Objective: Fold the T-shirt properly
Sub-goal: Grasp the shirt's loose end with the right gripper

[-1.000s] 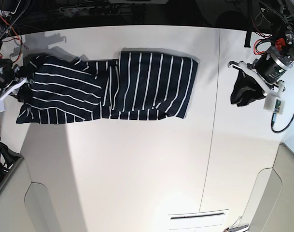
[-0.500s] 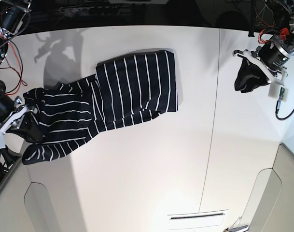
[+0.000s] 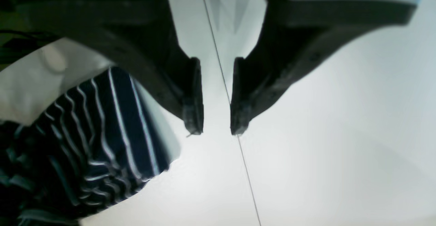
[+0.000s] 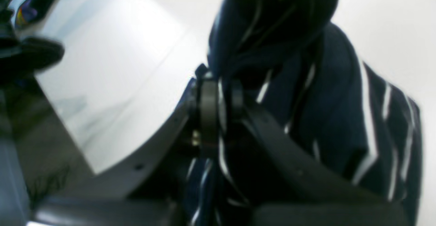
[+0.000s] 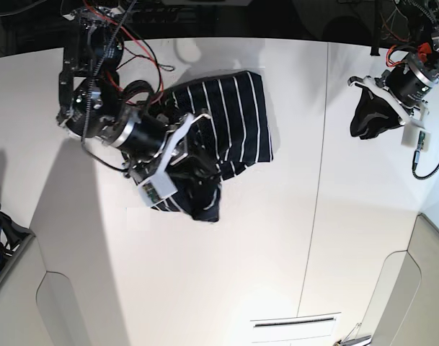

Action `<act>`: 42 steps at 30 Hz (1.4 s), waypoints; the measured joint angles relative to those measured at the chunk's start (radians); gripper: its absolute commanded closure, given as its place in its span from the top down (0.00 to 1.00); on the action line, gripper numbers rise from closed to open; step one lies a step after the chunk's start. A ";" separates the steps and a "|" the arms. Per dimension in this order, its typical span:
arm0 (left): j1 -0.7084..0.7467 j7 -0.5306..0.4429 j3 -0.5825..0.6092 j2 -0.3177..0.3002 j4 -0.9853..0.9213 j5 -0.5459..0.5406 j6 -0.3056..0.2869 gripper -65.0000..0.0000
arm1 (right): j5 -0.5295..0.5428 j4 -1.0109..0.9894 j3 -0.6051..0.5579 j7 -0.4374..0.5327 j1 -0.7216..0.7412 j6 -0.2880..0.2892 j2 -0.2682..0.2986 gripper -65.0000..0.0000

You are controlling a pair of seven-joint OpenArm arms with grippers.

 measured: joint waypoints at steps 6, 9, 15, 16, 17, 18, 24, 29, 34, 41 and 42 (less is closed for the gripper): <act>0.000 0.001 0.000 0.000 0.000 0.001 0.000 0.22 | -0.115 -0.105 -0.182 0.038 0.001 -0.016 0.001 0.63; 0.000 0.001 0.000 0.000 0.000 0.001 0.000 0.22 | -0.110 -0.159 -0.262 0.038 -0.002 -0.017 0.001 0.66; 0.000 0.001 0.000 0.000 0.000 -0.030 0.000 0.22 | -0.042 -0.151 -0.414 0.040 0.001 0.002 -0.002 0.66; 0.000 0.004 0.000 0.000 0.000 -0.030 0.000 0.22 | -0.036 -0.147 -0.438 0.040 0.001 0.002 -0.002 0.66; 0.001 0.008 0.000 0.000 0.000 -0.029 0.000 0.22 | -0.030 -0.138 -0.460 0.040 0.001 0.005 -0.002 0.66; 0.000 0.012 0.000 0.000 0.000 -0.030 0.000 0.22 | -0.028 -0.128 -0.481 0.040 0.001 0.005 -0.002 0.66; 0.000 0.017 0.000 0.000 0.000 -0.030 0.000 0.22 | -0.093 -0.045 -0.505 0.008 0.002 -0.011 -0.019 0.66; 0.000 0.027 0.000 0.000 0.000 -0.040 0.000 0.22 | -0.271 0.025 -0.489 0.005 0.001 -0.083 -0.022 0.66; 0.000 0.027 0.000 0.000 0.000 -0.049 -0.001 0.22 | -0.403 0.035 -0.429 -0.027 0.002 -0.110 -0.016 0.66; 0.000 0.027 0.000 0.000 0.000 -0.049 -0.001 0.22 | -0.463 0.035 -0.405 -0.058 0.001 -0.112 0.063 0.66; 0.000 0.027 0.000 0.000 0.000 -0.049 -0.001 0.22 | -0.470 0.035 -0.405 -0.058 0.001 -0.120 0.072 0.66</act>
